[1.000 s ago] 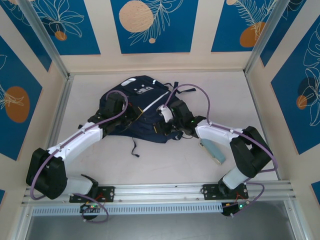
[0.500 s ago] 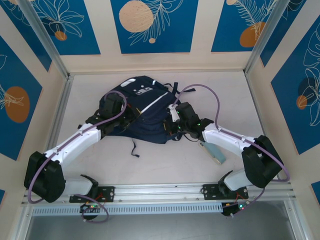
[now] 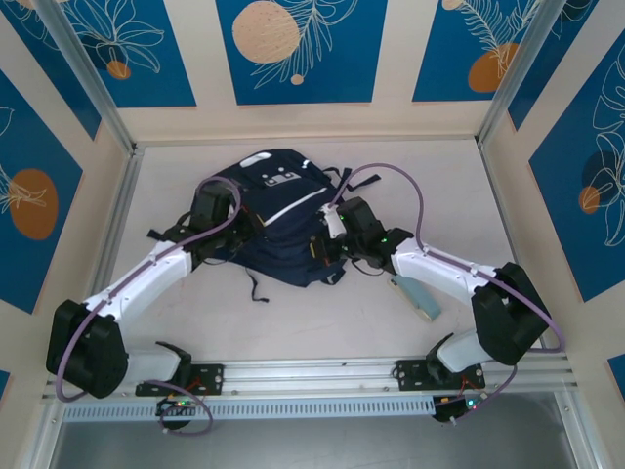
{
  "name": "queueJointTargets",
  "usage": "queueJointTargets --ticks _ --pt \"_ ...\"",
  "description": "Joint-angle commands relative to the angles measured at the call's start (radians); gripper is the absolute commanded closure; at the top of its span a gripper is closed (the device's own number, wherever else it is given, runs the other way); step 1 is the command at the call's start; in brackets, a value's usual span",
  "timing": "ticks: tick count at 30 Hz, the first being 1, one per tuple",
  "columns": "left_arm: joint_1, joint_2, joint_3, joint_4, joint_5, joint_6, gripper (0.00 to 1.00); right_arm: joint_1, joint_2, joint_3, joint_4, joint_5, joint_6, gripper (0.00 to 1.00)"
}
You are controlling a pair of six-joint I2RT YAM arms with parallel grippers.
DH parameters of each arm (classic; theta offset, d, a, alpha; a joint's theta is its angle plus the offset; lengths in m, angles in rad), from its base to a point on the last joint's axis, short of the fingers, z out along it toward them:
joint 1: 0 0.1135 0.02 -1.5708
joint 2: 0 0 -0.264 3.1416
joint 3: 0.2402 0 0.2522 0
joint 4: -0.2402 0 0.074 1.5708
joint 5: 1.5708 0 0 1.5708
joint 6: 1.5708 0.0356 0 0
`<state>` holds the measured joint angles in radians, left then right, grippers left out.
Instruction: Pack the student bag
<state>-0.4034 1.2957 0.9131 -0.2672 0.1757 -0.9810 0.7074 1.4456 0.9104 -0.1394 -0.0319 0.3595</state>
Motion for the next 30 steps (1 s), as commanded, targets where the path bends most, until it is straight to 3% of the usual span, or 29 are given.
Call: queueJointTargets --ticks 1,3,9,15,21,30 --pt "0.064 0.053 0.055 0.04 -0.024 0.082 1.0 0.083 0.015 0.005 0.092 -0.138 0.011 1.0" --pt "0.091 0.073 0.075 0.012 -0.039 0.092 0.98 0.117 0.062 0.035 0.119 -0.139 0.027 1.0" --pt "0.16 0.011 0.069 -0.114 -0.123 0.096 0.69 0.16 0.224 0.176 0.156 -0.121 0.084 1.0" --pt "0.198 -0.146 -0.054 -0.107 -0.035 0.006 0.49 0.171 0.35 0.326 0.128 -0.133 0.103 1.0" --pt "0.198 -0.194 -0.151 0.019 0.095 -0.126 0.46 0.182 0.378 0.381 0.108 -0.139 0.092 1.0" --pt "0.192 -0.128 -0.216 0.124 0.143 -0.224 0.49 0.194 0.38 0.399 0.088 -0.125 0.088 1.0"
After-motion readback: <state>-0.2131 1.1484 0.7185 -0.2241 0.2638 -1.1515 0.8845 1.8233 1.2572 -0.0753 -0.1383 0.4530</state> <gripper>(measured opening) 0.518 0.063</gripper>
